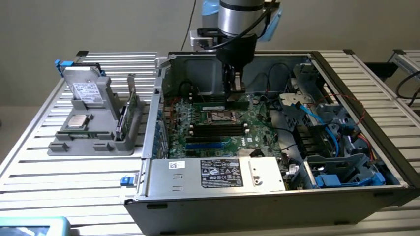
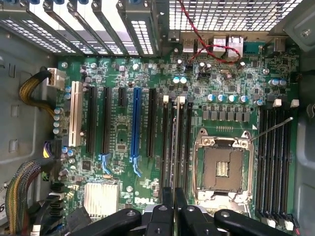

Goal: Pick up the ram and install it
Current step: 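Insert the ram into the slot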

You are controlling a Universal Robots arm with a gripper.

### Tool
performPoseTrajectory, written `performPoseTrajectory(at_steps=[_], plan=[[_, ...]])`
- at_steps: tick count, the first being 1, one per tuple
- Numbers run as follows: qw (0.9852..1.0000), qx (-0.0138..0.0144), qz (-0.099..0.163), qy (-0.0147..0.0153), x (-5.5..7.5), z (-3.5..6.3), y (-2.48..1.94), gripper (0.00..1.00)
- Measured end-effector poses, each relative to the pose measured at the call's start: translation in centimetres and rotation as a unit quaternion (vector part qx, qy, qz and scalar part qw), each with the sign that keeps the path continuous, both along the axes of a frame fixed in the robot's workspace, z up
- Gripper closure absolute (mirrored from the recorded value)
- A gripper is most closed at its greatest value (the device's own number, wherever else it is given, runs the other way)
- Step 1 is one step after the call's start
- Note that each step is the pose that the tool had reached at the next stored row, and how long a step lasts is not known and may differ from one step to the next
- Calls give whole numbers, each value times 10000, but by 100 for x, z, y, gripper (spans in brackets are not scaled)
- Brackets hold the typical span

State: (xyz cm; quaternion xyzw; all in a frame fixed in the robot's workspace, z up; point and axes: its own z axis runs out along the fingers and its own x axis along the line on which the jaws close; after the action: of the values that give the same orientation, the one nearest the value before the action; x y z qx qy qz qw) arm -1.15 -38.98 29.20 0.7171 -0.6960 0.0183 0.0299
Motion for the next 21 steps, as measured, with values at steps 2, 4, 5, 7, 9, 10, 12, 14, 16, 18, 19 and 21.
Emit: performPoseTrajectory(at_steps=[2,4,5,7,9,10,12,14,16,18,19,21], plan=[[10000,-8,0,13,8,-5,-1,87],[10000,-9,1,31,18,-14,-5,87],[10000,-9,1,47,24,-22,-10,87],[10000,-9,1,73,33,-43,-26,87],[10000,-8,2,92,40,-67,-43,87],[10000,-9,1,95,41,-76,-49,87],[10000,-9,1,96,40,-91,-58,87],[10000,-8,1,96,40,-115,-59,87],[10000,-8,2,93,41,-147,-59,87],[10000,-8,2,91,41,-177,-58,87],[10000,-9,1,90,41,-187,-55,87],[10000,-9,1,88,39,-207,-46,87]])
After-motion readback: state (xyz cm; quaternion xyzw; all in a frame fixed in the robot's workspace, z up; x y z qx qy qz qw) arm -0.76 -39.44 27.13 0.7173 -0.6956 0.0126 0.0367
